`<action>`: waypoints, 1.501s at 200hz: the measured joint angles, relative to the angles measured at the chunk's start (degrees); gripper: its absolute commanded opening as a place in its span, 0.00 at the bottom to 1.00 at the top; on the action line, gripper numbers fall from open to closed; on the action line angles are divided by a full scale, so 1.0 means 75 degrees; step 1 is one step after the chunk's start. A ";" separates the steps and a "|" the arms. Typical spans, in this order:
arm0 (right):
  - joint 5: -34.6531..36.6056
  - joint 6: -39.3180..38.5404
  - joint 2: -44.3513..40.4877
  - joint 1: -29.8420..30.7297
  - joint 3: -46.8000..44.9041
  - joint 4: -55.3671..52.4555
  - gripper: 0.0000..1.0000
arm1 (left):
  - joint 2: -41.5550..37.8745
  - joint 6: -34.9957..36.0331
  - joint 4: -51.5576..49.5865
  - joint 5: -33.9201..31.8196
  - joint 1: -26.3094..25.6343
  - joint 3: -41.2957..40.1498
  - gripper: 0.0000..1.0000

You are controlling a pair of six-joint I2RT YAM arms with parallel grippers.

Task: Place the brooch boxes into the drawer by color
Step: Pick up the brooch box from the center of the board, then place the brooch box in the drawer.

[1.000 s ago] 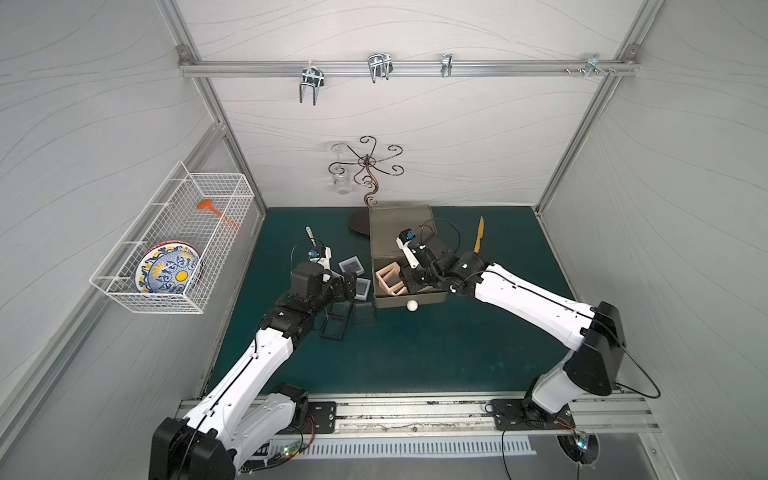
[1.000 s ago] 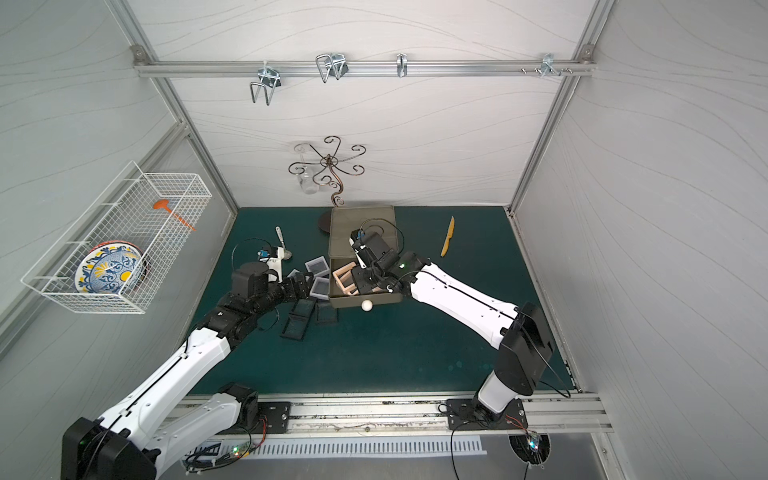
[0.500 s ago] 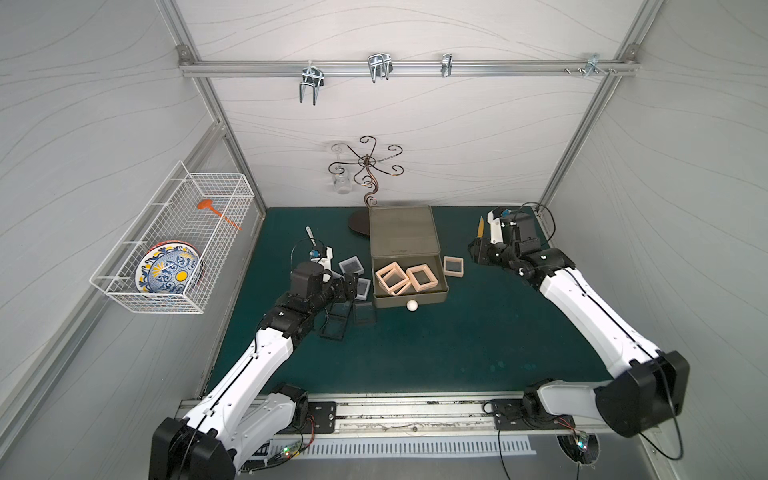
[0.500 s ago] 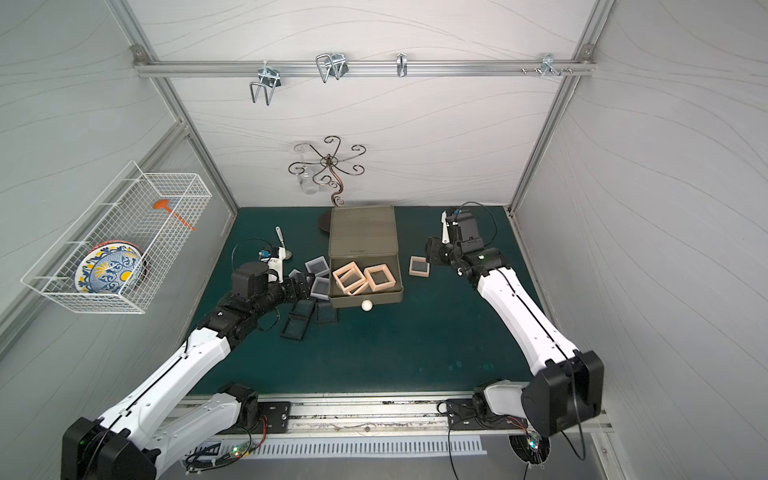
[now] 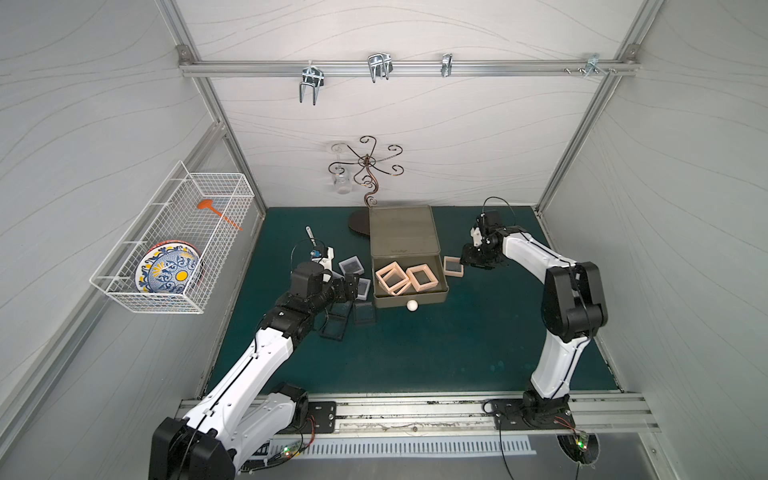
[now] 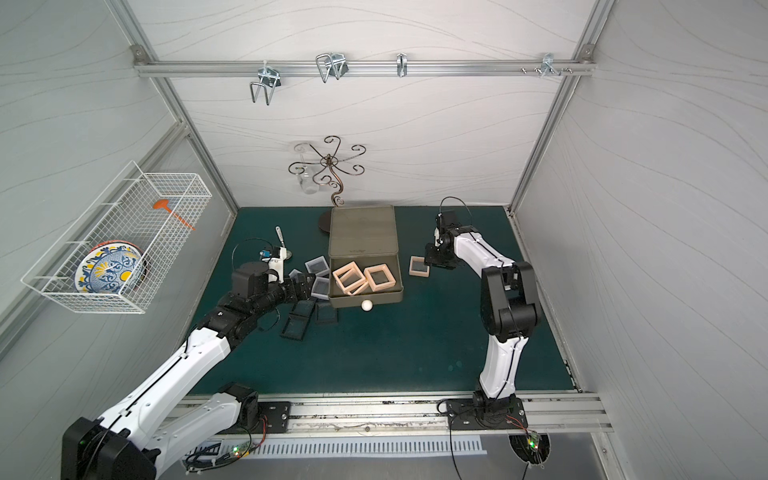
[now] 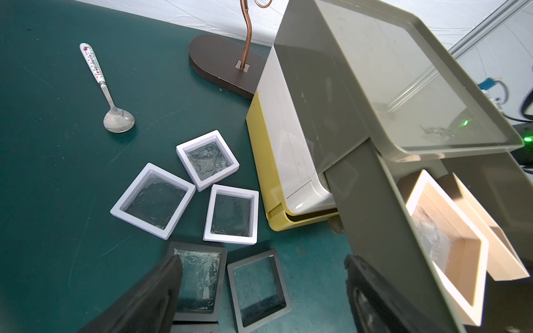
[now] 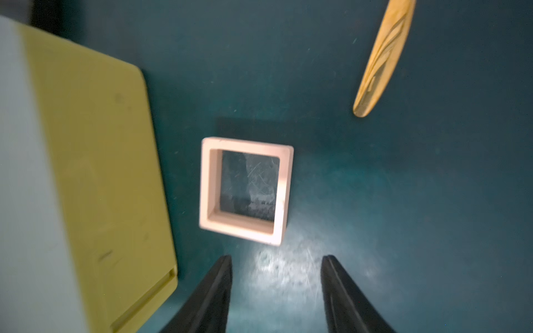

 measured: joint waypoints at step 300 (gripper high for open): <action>-0.0035 -0.0268 -0.4325 0.2474 -0.0784 0.0629 0.04 | -0.0117 -0.0070 -0.0050 0.0082 -0.0114 0.0000 0.92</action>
